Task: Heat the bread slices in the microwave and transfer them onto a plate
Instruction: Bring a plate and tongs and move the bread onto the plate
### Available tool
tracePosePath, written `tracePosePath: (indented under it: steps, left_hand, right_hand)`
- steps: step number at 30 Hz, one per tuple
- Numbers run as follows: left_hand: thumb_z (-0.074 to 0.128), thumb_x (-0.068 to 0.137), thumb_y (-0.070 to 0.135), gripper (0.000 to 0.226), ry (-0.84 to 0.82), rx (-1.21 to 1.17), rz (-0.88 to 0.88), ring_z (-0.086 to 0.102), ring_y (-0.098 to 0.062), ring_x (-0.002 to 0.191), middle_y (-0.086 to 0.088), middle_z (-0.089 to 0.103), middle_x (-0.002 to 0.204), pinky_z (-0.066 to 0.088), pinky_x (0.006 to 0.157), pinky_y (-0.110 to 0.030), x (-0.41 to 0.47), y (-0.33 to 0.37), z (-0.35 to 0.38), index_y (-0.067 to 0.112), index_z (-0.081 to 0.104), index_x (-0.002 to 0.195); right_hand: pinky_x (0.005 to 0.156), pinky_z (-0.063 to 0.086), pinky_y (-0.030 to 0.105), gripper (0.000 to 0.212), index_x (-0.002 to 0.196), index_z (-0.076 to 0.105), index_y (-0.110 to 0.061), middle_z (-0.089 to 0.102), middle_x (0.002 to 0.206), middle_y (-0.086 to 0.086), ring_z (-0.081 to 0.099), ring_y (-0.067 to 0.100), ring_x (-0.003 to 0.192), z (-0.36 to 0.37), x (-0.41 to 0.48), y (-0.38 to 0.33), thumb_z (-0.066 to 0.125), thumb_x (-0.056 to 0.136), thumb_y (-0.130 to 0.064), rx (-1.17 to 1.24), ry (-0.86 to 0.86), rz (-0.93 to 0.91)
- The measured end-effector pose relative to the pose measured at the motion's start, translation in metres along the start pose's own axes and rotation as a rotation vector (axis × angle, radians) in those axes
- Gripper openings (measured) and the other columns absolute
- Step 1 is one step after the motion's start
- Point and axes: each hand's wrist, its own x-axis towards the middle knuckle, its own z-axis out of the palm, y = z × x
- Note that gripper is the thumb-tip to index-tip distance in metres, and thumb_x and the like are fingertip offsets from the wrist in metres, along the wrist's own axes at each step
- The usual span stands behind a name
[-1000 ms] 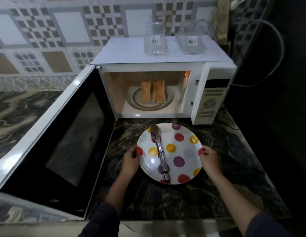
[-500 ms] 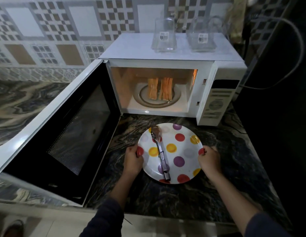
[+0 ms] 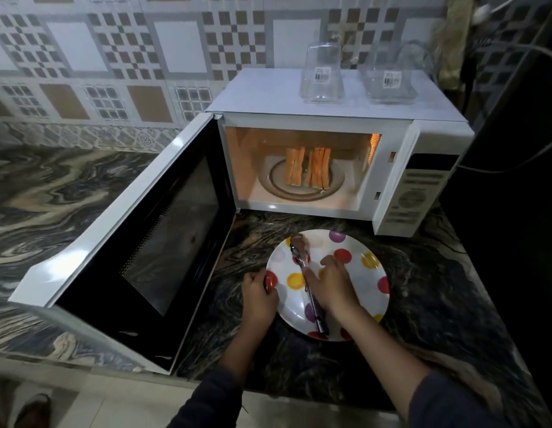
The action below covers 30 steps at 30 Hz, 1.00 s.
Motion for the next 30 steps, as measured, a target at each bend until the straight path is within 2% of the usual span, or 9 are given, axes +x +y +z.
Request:
tracePosePath:
  steps: [2,5,9,13,16,18,22,26,30]
  left_hand:
    - [0.053,0.085,0.003,0.037,-0.011,-0.017,-0.003,0.049,-0.027,0.109,-0.015,0.047,0.118,0.028,0.087,-0.012,0.002,-0.002,-0.001,0.005,0.057,0.122]
    - [0.055,0.085,0.004,0.035,-0.012,-0.010,0.011,0.050,-0.029,0.109,-0.018,0.048,0.117,0.027,0.083,-0.010,0.004,-0.003,-0.002,0.002,0.059,0.119]
    - [0.058,0.085,0.008,0.030,0.050,-0.063,0.039,0.049,-0.033,0.110,-0.021,0.049,0.117,0.034,0.094,-0.023,0.012,0.002,-0.005,-0.002,0.060,0.114]
    - [0.056,0.083,0.040,0.037,0.003,-0.337,0.076,0.059,-0.024,0.088,-0.011,0.063,0.091,0.046,0.080,-0.035,0.025,0.032,-0.012,0.006,0.062,0.095]
    - [0.057,0.089,0.032,0.019,-0.131,-0.648,0.062,0.062,-0.015,0.084,0.002,0.065,0.083,0.048,0.081,-0.034,0.027,0.059,-0.014,0.014,0.062,0.095]
    - [0.061,0.088,0.029,0.019,-0.148,-0.743,0.089,0.064,-0.017,0.079,-0.002,0.066,0.079,0.050,0.077,-0.034,0.029,0.068,-0.013,0.011,0.064,0.090]
    - [0.063,0.086,0.025,0.023,-0.164,-0.786,0.088,0.068,-0.020,0.085,-0.011,0.071,0.091,0.053,0.076,-0.032,0.031,0.083,-0.013,0.005,0.065,0.097]
    - [0.058,0.090,0.017,0.011,-0.207,-0.828,0.149,0.068,-0.018,0.084,-0.006,0.070,0.086,0.054,0.079,-0.031,0.033,0.095,-0.022,0.011,0.067,0.089]
    - [0.056,0.091,0.015,0.012,-0.222,-0.906,0.129,0.066,-0.017,0.083,-0.005,0.070,0.085,0.052,0.084,-0.035,0.045,0.100,-0.033,0.009,0.067,0.090]
  right_hand:
    - [0.090,0.043,0.037,0.050,0.122,0.045,-0.005,0.048,0.124,0.014,0.049,0.030,0.115,0.007,0.000,-0.006,0.052,0.089,-0.042,-0.082,-0.076,0.029]
    - [0.083,0.045,0.036,0.026,0.105,0.052,-0.003,0.054,0.114,0.016,0.053,0.032,0.106,0.011,0.000,-0.008,0.049,0.092,-0.026,-0.080,-0.051,-0.016]
    - [0.072,0.040,0.031,0.014,0.092,0.054,-0.006,0.059,0.101,0.013,0.056,0.028,0.095,0.009,-0.003,-0.007,0.047,0.093,-0.018,-0.034,0.011,-0.102]
    - [0.060,0.035,0.021,0.014,0.094,0.058,-0.008,0.055,0.092,0.004,0.053,0.017,0.081,-0.003,-0.014,-0.012,0.050,0.093,-0.020,0.047,0.136,-0.257]
    - [0.061,0.037,0.018,0.014,0.099,0.058,-0.013,0.051,0.094,-0.004,0.050,0.011,0.081,-0.012,-0.020,-0.017,0.050,0.094,-0.023,0.035,0.176,-0.394]
    - [0.067,0.042,0.023,0.017,0.104,0.058,-0.013,0.053,0.098,-0.003,0.050,0.011,0.085,-0.017,-0.023,-0.019,0.050,0.094,-0.025,0.023,0.176,-0.449]
    - [0.075,0.046,0.025,0.019,0.106,0.060,-0.011,0.054,0.098,-0.005,0.051,0.008,0.088,-0.028,-0.029,-0.017,0.055,0.092,-0.023,0.068,0.193,-0.488]
    - [0.072,0.050,0.027,0.020,0.104,0.060,-0.017,0.051,0.091,-0.012,0.057,0.010,0.084,-0.032,-0.029,0.002,0.062,0.087,-0.025,0.089,0.119,-0.475]
    - [0.074,0.047,0.017,0.029,0.108,0.055,-0.025,0.056,0.099,-0.007,0.057,0.005,0.089,-0.037,-0.026,0.010,0.067,0.082,-0.033,0.103,0.038,-0.393]
